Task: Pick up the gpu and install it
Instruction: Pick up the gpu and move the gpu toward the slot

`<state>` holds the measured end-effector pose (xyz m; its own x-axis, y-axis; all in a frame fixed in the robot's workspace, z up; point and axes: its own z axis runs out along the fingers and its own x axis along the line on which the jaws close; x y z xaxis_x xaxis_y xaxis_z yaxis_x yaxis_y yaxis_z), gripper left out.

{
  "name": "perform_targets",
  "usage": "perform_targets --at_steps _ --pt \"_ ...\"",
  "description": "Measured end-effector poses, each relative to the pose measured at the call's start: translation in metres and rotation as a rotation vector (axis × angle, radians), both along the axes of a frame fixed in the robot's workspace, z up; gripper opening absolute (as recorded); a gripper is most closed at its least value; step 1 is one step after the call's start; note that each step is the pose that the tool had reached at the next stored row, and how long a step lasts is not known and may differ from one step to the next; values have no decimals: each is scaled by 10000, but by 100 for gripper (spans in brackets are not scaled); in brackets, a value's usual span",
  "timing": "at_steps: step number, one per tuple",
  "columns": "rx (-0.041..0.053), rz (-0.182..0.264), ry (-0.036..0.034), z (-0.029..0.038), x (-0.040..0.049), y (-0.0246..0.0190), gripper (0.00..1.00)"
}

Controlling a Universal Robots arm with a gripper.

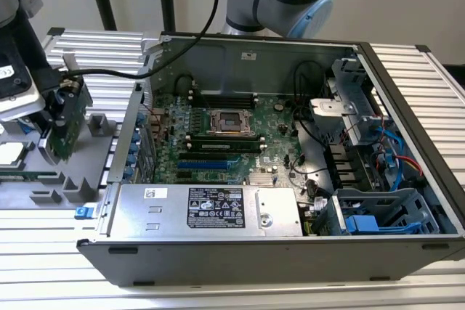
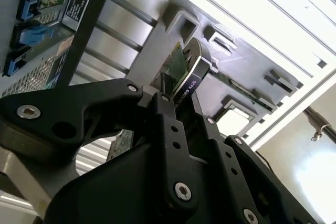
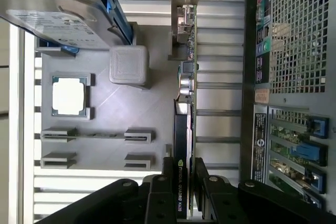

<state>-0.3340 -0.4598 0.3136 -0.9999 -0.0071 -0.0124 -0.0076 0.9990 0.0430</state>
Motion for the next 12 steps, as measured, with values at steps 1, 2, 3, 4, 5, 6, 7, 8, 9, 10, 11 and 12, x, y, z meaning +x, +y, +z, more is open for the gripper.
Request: perform_targets --at_steps 1,2,3,4,5,6,7,8,9,10,11,12 --pt "0 0 0 6 0 0 0" --pt "1 0 -1 11 0 0 0" --pt "0 0 0 17 0 0 0" --pt "0 0 0 23 0 0 0" --pt "0 0 0 28 0 0 0" --pt "0 0 0 34 0 0 0" --pt "0 0 0 40 0 0 0" --pt "0 0 0 46 0 0 0" --pt "0 0 0 52 0 0 0" --pt "1 0 -1 58 0 0 0" --pt "0 0 0 63 0 0 0" --pt "0 0 0 69 0 0 0"
